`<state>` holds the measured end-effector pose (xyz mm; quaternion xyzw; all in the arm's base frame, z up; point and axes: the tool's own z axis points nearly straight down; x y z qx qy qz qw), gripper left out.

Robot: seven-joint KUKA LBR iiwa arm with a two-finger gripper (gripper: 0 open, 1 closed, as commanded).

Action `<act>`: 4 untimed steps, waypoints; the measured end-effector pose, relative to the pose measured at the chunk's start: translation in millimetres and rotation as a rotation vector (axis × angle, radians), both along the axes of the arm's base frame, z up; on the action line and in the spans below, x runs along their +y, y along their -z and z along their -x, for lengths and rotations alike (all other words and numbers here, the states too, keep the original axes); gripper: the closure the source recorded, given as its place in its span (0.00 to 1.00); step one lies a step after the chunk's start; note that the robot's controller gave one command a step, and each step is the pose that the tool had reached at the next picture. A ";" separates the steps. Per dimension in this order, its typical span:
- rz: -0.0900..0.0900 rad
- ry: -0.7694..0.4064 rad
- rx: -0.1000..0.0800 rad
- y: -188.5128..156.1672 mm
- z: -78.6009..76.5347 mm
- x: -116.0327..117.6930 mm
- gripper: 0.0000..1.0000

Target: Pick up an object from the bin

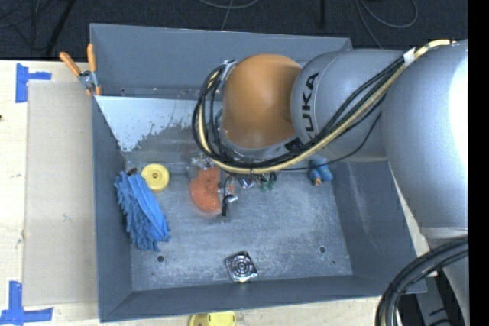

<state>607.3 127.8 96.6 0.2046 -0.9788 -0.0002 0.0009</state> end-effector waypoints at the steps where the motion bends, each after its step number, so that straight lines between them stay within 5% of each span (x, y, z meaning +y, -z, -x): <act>1: -0.001 0.094 -0.001 5.2 -3.0 -9.8 0.00; 4: -0.001 0.186 -0.004 26.6 -15.3 -25.6 0.00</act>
Offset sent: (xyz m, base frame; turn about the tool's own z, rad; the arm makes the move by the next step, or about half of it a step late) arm 0.0048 -0.0198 -0.0266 0.1628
